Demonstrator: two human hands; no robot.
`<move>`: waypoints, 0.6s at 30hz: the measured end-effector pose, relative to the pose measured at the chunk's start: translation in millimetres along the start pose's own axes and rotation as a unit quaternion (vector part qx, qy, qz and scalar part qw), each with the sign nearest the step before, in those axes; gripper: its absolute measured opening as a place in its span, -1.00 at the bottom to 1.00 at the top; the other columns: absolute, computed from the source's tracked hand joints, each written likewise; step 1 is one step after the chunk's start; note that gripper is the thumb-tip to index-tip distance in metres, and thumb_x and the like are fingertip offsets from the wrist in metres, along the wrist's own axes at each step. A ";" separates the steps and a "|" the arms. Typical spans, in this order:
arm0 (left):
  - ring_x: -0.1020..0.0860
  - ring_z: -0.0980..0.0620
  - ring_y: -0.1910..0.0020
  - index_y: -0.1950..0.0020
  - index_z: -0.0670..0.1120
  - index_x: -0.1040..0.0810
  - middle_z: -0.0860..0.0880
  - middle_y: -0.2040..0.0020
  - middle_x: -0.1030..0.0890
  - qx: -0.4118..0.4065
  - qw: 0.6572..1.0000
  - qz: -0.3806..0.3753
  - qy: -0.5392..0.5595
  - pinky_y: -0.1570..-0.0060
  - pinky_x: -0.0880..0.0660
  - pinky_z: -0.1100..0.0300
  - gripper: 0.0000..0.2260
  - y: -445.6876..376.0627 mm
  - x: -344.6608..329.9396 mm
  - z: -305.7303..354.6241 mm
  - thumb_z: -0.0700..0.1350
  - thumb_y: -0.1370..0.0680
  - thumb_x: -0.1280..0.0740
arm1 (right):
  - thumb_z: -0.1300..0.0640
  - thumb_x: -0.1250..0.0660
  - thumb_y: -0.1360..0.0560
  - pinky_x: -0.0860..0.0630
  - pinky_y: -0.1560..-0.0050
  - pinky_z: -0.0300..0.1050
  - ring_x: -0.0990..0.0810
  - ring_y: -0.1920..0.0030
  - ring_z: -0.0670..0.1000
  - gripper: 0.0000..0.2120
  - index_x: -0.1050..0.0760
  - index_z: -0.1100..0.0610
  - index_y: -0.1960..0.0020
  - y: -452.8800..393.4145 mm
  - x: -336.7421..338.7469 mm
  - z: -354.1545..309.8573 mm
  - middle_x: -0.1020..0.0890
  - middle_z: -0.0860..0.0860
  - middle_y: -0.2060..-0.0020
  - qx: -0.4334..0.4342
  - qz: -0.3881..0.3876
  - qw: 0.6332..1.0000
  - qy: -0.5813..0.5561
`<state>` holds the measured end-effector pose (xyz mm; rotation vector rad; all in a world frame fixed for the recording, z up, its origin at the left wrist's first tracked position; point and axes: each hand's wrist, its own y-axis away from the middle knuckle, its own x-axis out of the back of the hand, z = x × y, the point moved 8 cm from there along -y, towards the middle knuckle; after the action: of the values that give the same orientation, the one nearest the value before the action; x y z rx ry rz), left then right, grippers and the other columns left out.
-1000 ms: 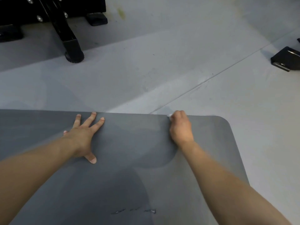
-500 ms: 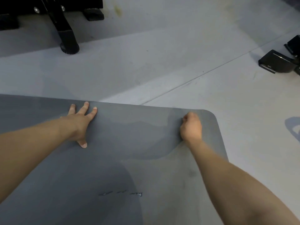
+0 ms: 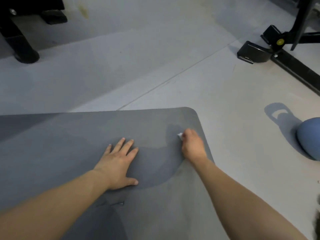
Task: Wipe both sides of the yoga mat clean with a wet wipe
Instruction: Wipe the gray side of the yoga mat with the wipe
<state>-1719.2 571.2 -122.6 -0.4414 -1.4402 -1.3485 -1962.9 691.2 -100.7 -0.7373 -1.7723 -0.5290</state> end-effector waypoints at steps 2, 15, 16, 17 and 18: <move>0.30 -0.08 -0.60 -0.64 0.07 0.03 0.01 -0.64 0.22 -0.004 1.000 0.015 -0.009 -0.57 0.11 -0.19 -0.04 -2.3 3.6 -3.3 0.51 -0.40 -0.22 | 0.32 -0.25 -0.50 -0.33 0.12 -0.01 -0.53 0.07 0.27 -0.96 -0.44 0.24 0.05 0.4 18.9 51.8 -0.52 0.23 0.04 -0.084 0.015 0.996 0.023; 0.08 -0.14 -0.62 -0.61 0.14 -0.15 -0.01 -0.63 -0.08 -0.006 0.986 0.164 0.030 -0.56 0.10 -0.21 -0.31 -99.1 40.4 21.8 0.35 -0.50 0.10 | 0.24 -0.27 -0.56 -0.43 0.20 -0.11 -0.46 0.27 0.05 -0.94 -0.44 0.11 0.06 57.7 -24.8 -52.6 -0.45 0.03 0.17 0.073 0.043 0.992 -0.097; -0.02 -0.16 -0.59 -0.56 0.11 -0.26 -0.03 -0.57 -0.19 0.002 0.984 0.176 0.027 -0.55 0.05 -0.23 -0.34 -101.9 42.4 22.8 0.33 -0.50 0.05 | 0.21 -0.26 -0.57 -0.44 0.19 -0.14 -0.46 0.27 0.04 -0.96 -0.45 0.10 0.04 58.9 -24.2 -48.7 -0.44 0.01 0.14 0.065 0.055 0.991 -0.104; -0.09 -0.18 -0.56 -0.51 0.08 -0.33 -0.05 -0.52 -0.26 0.008 0.982 0.189 0.023 -0.55 0.00 -0.23 -0.37 -103.5 43.2 23.8 0.31 -0.50 -0.01 | 0.18 -0.25 -0.59 -0.46 0.17 -0.15 -0.46 0.25 0.03 -0.97 -0.47 0.09 0.01 60.5 -24.6 -45.8 -0.43 0.00 0.12 0.053 0.066 0.990 -0.113; -0.14 -0.19 -0.53 -0.46 0.07 -0.38 -0.06 -0.47 -0.31 0.011 0.979 0.204 0.018 -0.54 -0.02 -0.22 -0.40 -105.2 43.1 24.2 0.30 -0.49 -0.05 | 0.15 -0.24 -0.60 -0.48 0.14 -0.14 -0.47 0.23 0.02 -0.95 -0.47 0.08 -0.02 61.4 -26.3 -43.9 -0.42 0.00 0.09 0.040 0.074 0.989 -0.123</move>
<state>-1832.1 545.4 -132.1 -0.6541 -1.2496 -1.0047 -1884.2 699.4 -112.5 -0.9008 -1.9348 -0.2728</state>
